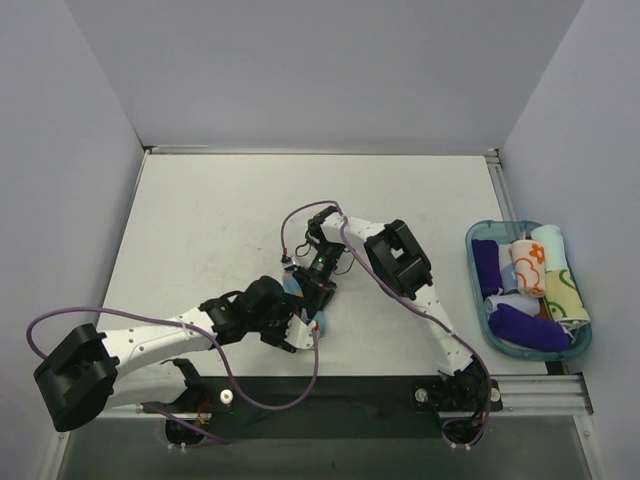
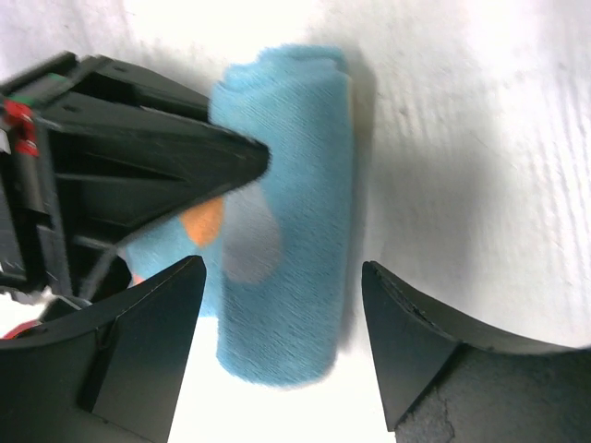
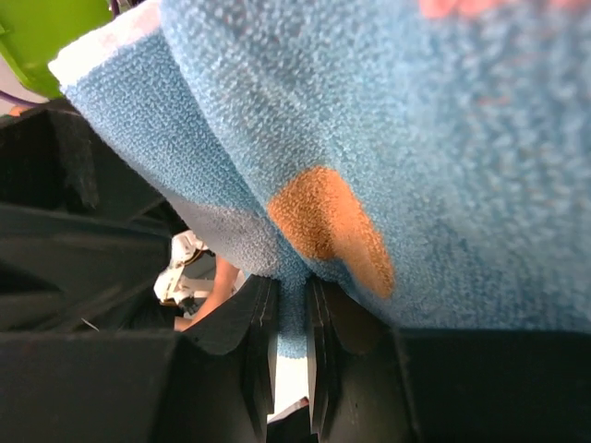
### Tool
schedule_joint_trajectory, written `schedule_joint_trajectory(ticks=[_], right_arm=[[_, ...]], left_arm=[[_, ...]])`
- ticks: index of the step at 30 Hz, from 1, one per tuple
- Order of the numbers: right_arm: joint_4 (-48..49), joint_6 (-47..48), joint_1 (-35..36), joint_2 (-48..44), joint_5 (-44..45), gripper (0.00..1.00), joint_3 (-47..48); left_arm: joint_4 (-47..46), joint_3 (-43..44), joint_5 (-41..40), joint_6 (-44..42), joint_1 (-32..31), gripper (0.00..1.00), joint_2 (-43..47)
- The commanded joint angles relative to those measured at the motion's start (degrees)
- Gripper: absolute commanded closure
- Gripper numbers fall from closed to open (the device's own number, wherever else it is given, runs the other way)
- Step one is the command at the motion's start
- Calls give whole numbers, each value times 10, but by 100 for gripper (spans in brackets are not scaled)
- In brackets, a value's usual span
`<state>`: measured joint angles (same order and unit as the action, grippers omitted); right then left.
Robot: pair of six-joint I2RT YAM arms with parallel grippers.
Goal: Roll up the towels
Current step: Roll the towel
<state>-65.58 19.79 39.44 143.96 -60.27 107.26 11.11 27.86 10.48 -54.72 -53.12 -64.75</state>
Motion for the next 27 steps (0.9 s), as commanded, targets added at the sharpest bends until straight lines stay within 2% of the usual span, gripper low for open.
schedule_joint_trajectory(ticks=[1,4,7,10,11,14,15,18,23,27], right_arm=[[30,2,-4,44,118,100,3],[29,-2,-6,49,113,100,7],[28,-3,-9,53,104,100,7],[27,-5,-14,55,96,100,7],[28,-7,-17,55,99,100,8],[32,-24,-28,51,104,88,8],[32,-27,-40,48,104,77,7],[41,-48,-68,26,93,61,-6],[63,-77,-92,-35,82,55,-23],[87,-110,-120,-99,65,48,-23]], left_arm=[[-1,39,9,6,-1,21,-36],[-14,29,17,-18,-2,23,-55],[-25,19,-7,-37,-3,27,-88],[-14,14,-17,-45,-2,36,-107],[-5,12,-16,-45,-2,43,-108],[49,26,-2,-22,-1,61,-108],[67,33,7,-4,3,70,-109],[132,46,49,19,19,83,-110],[197,72,108,41,42,92,-136],[253,141,194,45,107,93,-212]])
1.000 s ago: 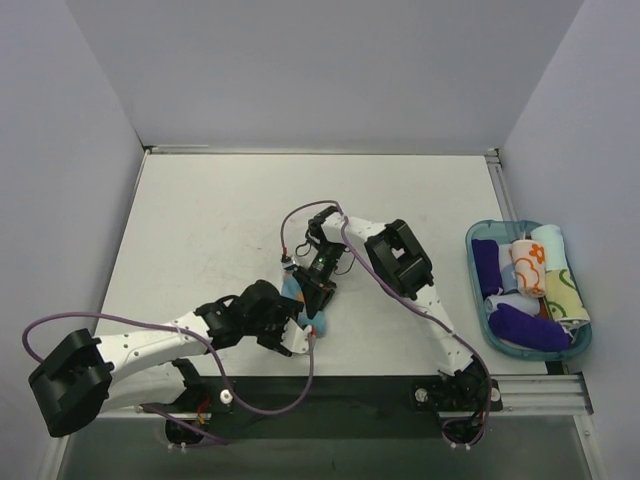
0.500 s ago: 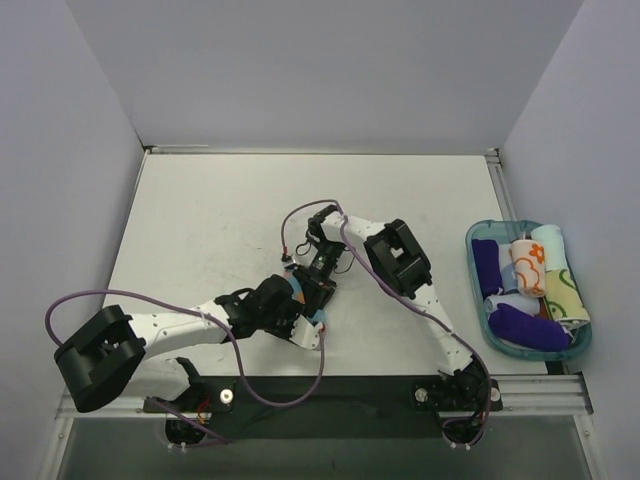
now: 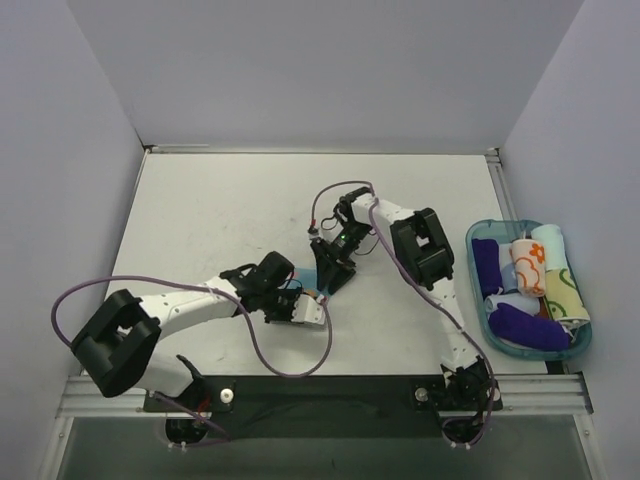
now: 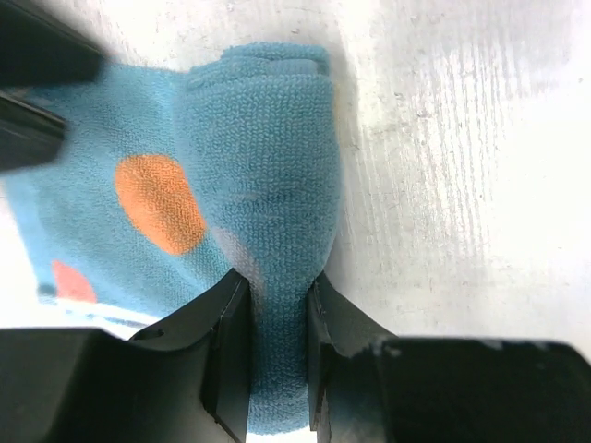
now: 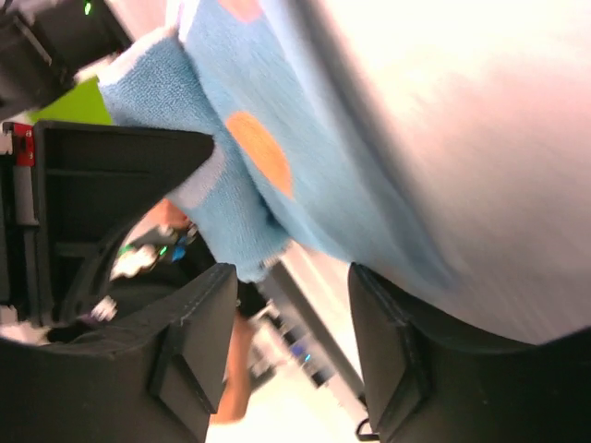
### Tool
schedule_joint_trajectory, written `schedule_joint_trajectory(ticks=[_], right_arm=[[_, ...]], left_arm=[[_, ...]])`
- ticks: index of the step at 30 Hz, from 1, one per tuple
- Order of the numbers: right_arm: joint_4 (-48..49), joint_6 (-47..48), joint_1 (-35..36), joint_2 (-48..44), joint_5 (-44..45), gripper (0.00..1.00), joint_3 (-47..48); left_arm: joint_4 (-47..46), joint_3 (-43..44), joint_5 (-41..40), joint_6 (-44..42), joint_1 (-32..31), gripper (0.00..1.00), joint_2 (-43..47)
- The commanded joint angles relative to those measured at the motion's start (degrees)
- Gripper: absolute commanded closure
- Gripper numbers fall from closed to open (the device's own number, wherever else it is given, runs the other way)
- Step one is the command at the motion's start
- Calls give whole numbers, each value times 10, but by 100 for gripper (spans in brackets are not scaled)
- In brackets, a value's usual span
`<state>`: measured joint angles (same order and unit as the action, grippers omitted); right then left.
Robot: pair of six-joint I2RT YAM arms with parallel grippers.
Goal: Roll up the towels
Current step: Roll the towel
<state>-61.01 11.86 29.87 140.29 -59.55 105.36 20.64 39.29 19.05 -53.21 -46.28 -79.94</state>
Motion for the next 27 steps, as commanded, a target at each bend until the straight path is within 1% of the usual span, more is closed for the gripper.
schedule_joint_trajectory(ticks=[1,2,4,5,6,7,8,9,10,12,13,15,16,17,18,20,21,22,23,24,25,27], right_arm=[[47,-34,-38,-89,63,47,-2],[50,-37,-48,-102,72,46,3],[51,-37,-66,-139,95,44,16],[53,-33,-87,-153,100,44,17],[55,-30,-96,-167,102,44,16],[62,-29,-108,-197,106,44,7],[69,-29,-127,-212,105,44,-2],[77,-30,-138,-229,106,44,-15],[98,-28,-147,-267,104,44,-48],[118,-23,-166,-309,108,45,-86],[133,-11,-169,-350,111,45,-108],[146,5,-169,-391,123,48,-167],[162,16,-168,-430,124,49,-186],[170,19,-165,-446,125,50,-222],[178,23,-156,-462,136,50,-237],[193,35,-141,-507,152,52,-262],[200,41,-130,-521,177,52,-283],[209,47,-103,-546,195,53,-292],[212,54,-83,-556,221,53,-297],[216,72,-63,-571,269,53,-299],[220,82,-24,-576,293,53,-296],[223,110,11,-581,328,53,-281]], left_arm=[[174,43,143,26,52,92,-75],[209,62,162,18,67,91,-91],[245,116,194,-9,100,88,-142],[281,134,201,-18,109,87,-161],[299,154,208,-29,116,86,-200],[316,200,218,-32,130,86,-221],[346,220,223,-33,135,85,-240],[365,244,230,-37,142,85,-279],[381,283,246,-38,152,84,-298],[425,322,257,-42,161,83,-356],[440,339,258,-47,165,83,-375],[465,387,253,-42,173,81,-425],[477,404,253,-36,176,81,-441],[480,431,256,-30,179,81,-456],[490,447,270,-24,189,81,-484],[515,486,281,-23,197,80,-513],[523,498,283,-23,203,79,-537],[534,512,283,-23,206,75,-550],[563,531,282,-25,208,74,-563],[579,566,272,-32,211,73,-591],[609,587,269,-37,213,73,-606],[623,620,272,-39,219,74,-639]])
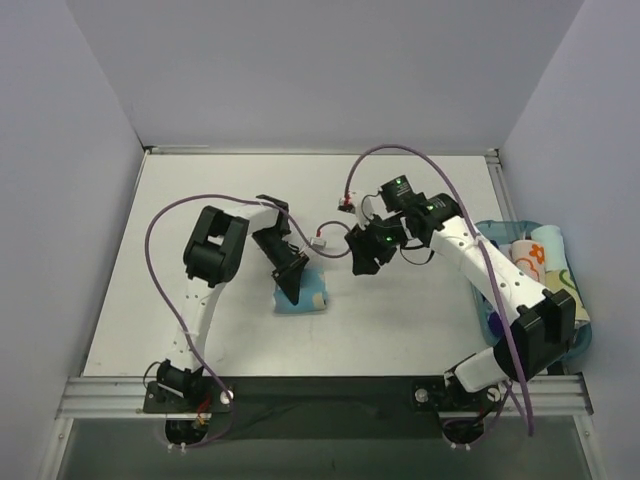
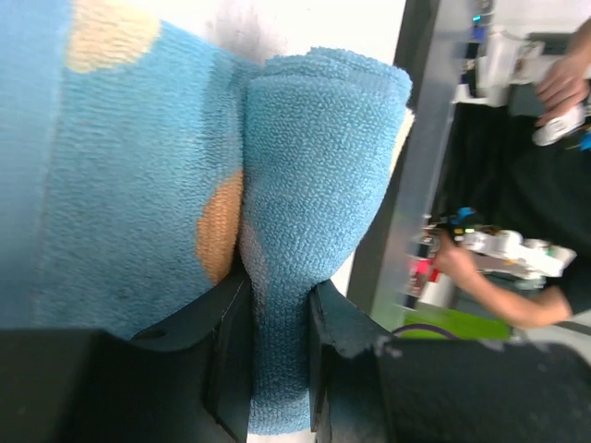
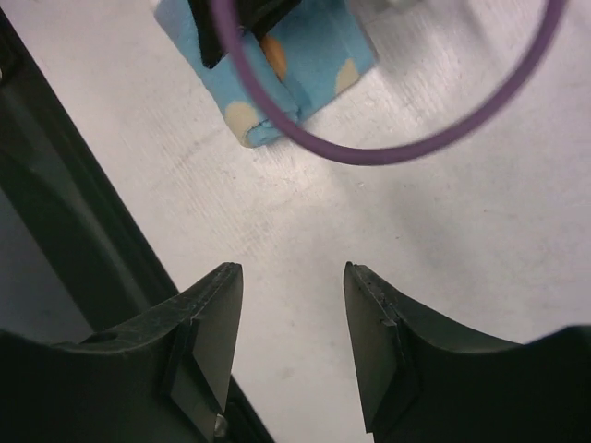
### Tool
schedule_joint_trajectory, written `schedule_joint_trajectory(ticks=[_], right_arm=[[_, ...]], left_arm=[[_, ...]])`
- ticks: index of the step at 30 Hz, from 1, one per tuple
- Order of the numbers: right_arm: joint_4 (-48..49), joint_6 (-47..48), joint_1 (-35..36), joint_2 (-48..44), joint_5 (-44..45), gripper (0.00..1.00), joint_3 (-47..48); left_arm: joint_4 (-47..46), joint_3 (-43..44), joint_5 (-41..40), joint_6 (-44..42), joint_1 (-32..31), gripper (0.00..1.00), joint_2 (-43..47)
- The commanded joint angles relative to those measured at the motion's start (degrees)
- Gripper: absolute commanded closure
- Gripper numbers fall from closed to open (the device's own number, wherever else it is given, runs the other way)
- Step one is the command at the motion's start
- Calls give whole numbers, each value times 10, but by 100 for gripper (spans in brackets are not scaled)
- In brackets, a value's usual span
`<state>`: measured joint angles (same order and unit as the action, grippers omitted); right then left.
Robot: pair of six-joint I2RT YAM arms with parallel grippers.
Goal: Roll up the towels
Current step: Roll the towel
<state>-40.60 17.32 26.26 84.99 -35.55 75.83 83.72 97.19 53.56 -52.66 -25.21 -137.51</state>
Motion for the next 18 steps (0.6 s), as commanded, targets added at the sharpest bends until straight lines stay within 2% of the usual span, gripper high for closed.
schedule_joint_trajectory(ticks=[1,5,7,11,15,18], right_arm=[[22,67,69,-27,126,52,19],[58,127,209,3,252,39,6],[98,147,244,38,279,35,-6],[174,182,320,109,325,35,-23],[277,258,370,176,404,35,-59],[326,296,382,211,433,36,-83]], left_arm=[[1,53,-59,-52,15,74,-71],[35,75,-58,-60,17,74,-93],[42,83,-59,-60,17,74,-100],[51,87,-57,-67,17,70,-107],[54,92,-55,-73,17,67,-108],[58,94,-53,-73,17,67,-110]])
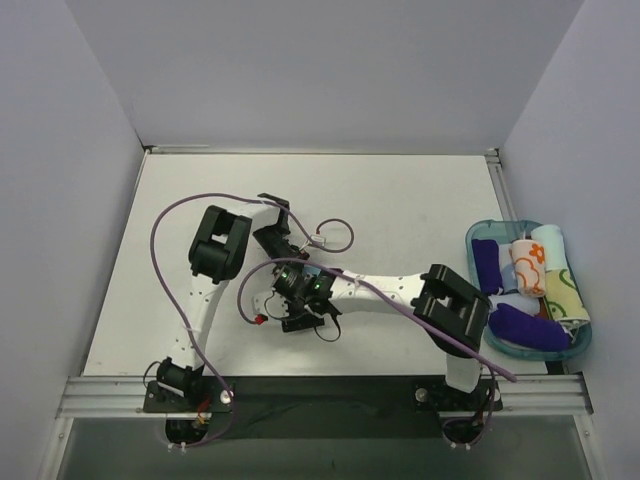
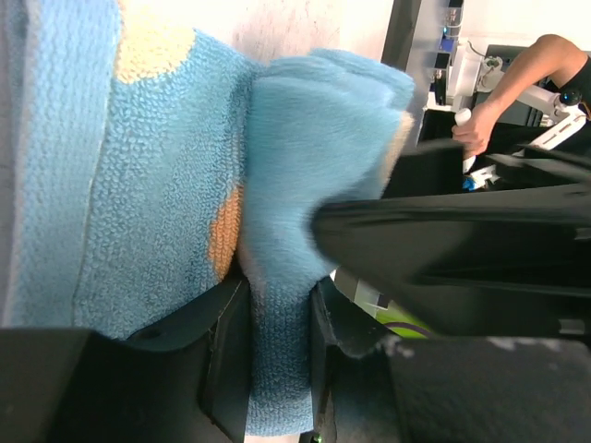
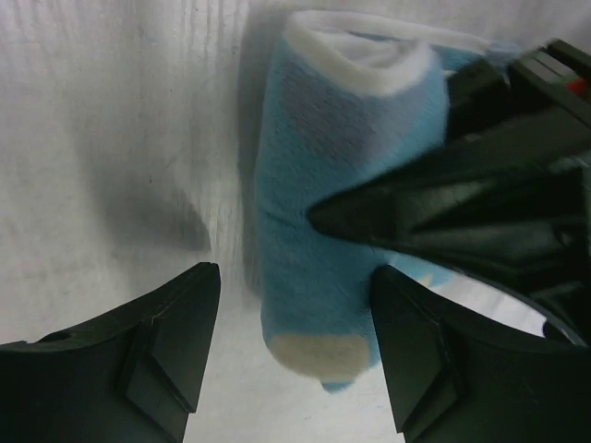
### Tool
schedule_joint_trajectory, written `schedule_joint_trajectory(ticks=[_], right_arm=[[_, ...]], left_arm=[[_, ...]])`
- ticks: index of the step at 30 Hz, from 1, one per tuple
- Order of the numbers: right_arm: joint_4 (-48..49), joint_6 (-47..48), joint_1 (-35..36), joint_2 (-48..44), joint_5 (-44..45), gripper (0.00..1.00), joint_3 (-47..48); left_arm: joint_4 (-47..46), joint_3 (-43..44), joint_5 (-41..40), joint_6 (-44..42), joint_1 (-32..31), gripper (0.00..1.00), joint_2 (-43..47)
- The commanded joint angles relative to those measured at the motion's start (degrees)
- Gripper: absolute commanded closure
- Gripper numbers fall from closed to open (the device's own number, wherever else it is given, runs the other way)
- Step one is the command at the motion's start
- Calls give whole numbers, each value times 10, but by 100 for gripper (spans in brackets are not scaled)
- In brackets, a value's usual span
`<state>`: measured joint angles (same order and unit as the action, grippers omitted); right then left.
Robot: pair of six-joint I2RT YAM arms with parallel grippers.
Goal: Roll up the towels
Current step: Roll the towel
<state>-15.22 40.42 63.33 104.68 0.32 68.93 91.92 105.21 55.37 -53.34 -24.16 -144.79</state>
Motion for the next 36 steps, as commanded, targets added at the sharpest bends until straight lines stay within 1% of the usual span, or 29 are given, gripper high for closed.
schedule_joint_trajectory(ticks=[1,3,6,7,9,10,12,13,14,15,16,17,18,19,20,21,23,26,27,28,29,30,32,33,35,36], right_arm=[[78,69,12,21,76,36,-18],[87,76,13,32,74,37,-26],[102,77,12,32,63,45,-50],[108,77,13,32,61,52,-59],[114,76,13,38,54,60,-69],[114,76,12,40,44,68,-79],[103,66,6,46,30,78,-86],[91,58,1,47,2,87,-85],[74,49,-7,46,-22,91,-79],[34,41,-14,42,-45,94,-73],[12,14,-21,40,-65,100,-54],[-13,5,-34,38,-111,100,-45],[-49,-5,-40,33,-131,100,-37],[-65,-20,-44,30,-151,100,-26],[-81,-28,-52,28,-191,100,-20],[-110,-32,-65,29,-207,100,-12],[-151,-43,-79,38,-253,100,10],[-185,-53,-105,52,-286,100,32],[-192,-54,-116,56,-305,100,38],[-198,-55,-122,60,-315,100,43],[-213,-56,-129,69,-328,100,48],[-223,-56,-136,75,-353,100,63],[-248,-54,-157,100,-378,100,79],[-259,-51,-163,110,-390,100,98],[-285,-47,-186,143,-421,100,118],[-297,-42,-194,155,-435,100,129]], left_arm=[[-24,13,-71,-66,7,67,-37],[-24,13,-72,-66,7,67,-37],[-22,18,-71,-67,6,67,-41],[-17,19,-70,-68,7,67,-42],[-15,20,-69,-72,7,66,-44],[-14,19,-68,-73,7,66,-43],[-16,17,-66,-76,8,66,-40],[-18,12,-63,-75,10,66,-37],[-24,10,-63,-65,13,63,-30],[-35,4,-62,-56,17,61,-24],[-67,-17,-63,-37,28,58,-13],[-90,-34,-64,-25,36,56,18],[-128,-48,-62,-17,44,51,35],[-133,-66,-56,-19,58,49,61],[-134,-68,-50,-20,66,47,70],[-128,-69,-40,-20,74,42,77],[-120,-67,-27,-26,103,37,100],[-126,-70,-4,-21,138,30,142],[-127,-69,12,-20,165,29,151],[-128,-67,14,-17,176,27,170],[-128,-64,16,-18,191,27,179],[-134,-64,17,-18,218,27,191],[-154,-75,26,-9,253,27,234],[-195,-99,25,2,287,27,252],[-247,-131,18,40,314,28,318],[-309,-154,11,52,327,28,346]])
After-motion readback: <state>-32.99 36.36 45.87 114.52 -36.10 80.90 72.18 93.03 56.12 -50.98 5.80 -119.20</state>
